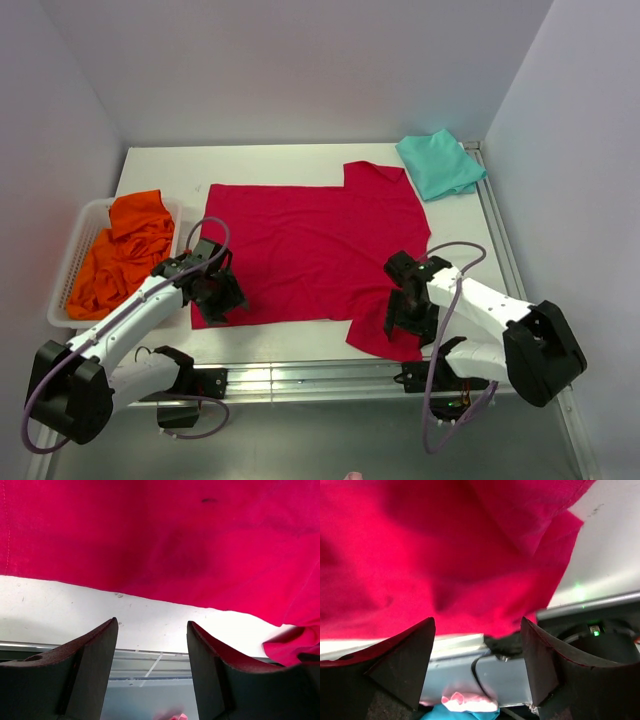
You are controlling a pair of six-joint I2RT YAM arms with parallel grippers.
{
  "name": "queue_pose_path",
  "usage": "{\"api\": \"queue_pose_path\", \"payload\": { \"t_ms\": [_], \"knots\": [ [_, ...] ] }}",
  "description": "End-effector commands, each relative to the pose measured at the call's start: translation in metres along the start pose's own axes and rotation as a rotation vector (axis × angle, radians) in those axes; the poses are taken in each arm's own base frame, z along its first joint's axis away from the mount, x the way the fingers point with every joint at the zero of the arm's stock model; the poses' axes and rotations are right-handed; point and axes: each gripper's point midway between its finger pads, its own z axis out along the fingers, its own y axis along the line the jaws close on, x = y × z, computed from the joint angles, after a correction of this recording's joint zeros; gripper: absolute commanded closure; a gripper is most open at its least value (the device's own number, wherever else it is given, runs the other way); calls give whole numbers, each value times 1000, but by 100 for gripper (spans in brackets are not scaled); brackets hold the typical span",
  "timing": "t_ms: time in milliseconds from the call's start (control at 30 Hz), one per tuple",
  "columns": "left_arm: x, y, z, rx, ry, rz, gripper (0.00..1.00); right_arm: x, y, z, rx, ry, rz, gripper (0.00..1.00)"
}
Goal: Fold and stack the t-shirts
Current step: Flatten the tshirt out
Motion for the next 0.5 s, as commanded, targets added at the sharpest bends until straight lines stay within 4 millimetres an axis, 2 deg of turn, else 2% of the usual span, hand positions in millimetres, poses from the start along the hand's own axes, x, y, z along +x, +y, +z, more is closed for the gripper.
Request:
{"api": "queue_pose_path", "payload": {
  "t_ms": [0,167,200,233,267,300,333,367,467],
  "knots": [
    [-4,-5,-6,26,-25,30,36,-1,3,19,-4,-10,42,24],
    [-4,0,-10,14,-35,40,36,7,-2,38,11,25,55,27],
    [-4,1,-10,9,-36,40,36,7,0,40,-2,24,56,32],
    [-3,3,-11,5,-34,38,37,8,0,42,-4,28,56,40],
    [-3,4,-10,0,-35,36,37,8,1,43,-8,27,56,65],
    [-2,6,-9,-5,-37,35,37,7,2,43,-12,22,61,83],
    [-2,7,-9,-6,-38,33,38,6,1,43,-8,17,64,92],
    [-3,8,-8,-13,-43,33,38,6,0,43,-2,16,62,99],
    [-3,9,-6,-22,-40,25,38,4,-1,40,4,4,61,100]
  ]
}}
